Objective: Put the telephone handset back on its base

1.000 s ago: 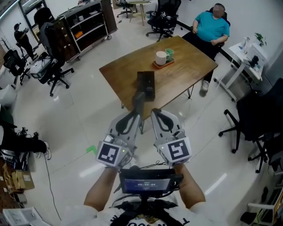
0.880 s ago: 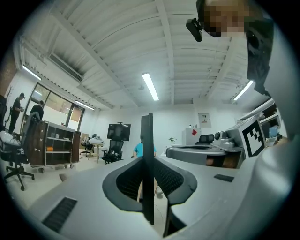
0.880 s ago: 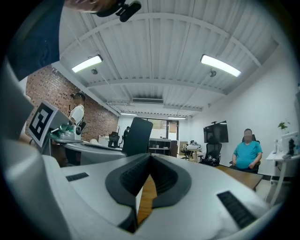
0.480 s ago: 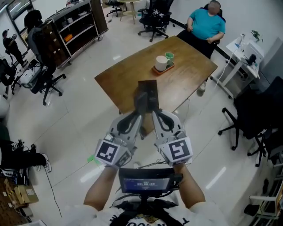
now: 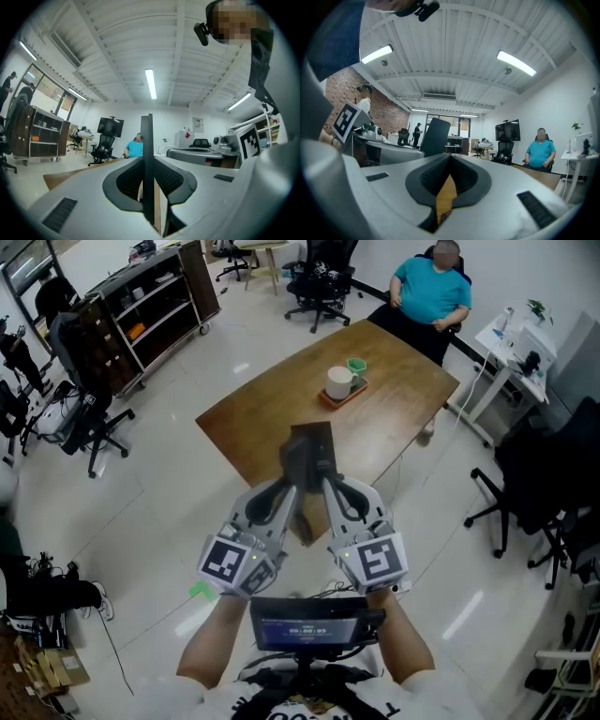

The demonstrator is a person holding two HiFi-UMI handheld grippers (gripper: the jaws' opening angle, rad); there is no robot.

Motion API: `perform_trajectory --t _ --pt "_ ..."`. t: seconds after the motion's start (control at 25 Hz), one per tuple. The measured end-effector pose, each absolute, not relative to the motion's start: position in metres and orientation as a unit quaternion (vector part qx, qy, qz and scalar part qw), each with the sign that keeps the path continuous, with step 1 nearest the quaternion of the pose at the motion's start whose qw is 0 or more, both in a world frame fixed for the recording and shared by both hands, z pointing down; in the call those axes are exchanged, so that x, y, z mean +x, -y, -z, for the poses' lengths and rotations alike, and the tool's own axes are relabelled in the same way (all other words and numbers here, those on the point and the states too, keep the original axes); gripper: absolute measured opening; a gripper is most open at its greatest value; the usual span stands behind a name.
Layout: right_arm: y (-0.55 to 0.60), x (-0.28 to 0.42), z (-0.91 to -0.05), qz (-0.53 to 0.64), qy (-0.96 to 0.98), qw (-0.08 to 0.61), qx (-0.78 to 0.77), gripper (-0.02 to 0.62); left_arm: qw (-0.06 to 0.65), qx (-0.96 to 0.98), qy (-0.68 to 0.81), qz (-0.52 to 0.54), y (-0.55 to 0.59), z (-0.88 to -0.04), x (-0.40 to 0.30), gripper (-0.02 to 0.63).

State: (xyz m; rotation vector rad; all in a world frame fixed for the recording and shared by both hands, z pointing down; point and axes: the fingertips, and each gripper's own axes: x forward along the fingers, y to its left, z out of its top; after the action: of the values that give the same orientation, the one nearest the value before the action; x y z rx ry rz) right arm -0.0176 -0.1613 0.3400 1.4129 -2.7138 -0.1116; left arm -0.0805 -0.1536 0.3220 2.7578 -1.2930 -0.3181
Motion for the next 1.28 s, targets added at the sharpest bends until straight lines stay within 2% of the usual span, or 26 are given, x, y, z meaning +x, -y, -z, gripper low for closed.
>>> perform_trajectory --t 0.48,0.8,1.28 --pt "0.195 -0.008 -0.351 0.023 0.891 0.043 0.451 0.005 0.077 0.896 0.425 0.105 0.189 -0.343 -0.072 0.06" --pt "0.212 -0.001 -0.366 0.01 0.889 0.054 0.455 0.005 0.175 0.897 0.387 0.121 0.232 -0.392 -0.079 0.06" --pt "0.248 0.004 -0.377 0.009 0.888 0.028 0.458 0.005 0.308 0.886 0.317 0.139 0.296 -0.472 -0.089 0.06"
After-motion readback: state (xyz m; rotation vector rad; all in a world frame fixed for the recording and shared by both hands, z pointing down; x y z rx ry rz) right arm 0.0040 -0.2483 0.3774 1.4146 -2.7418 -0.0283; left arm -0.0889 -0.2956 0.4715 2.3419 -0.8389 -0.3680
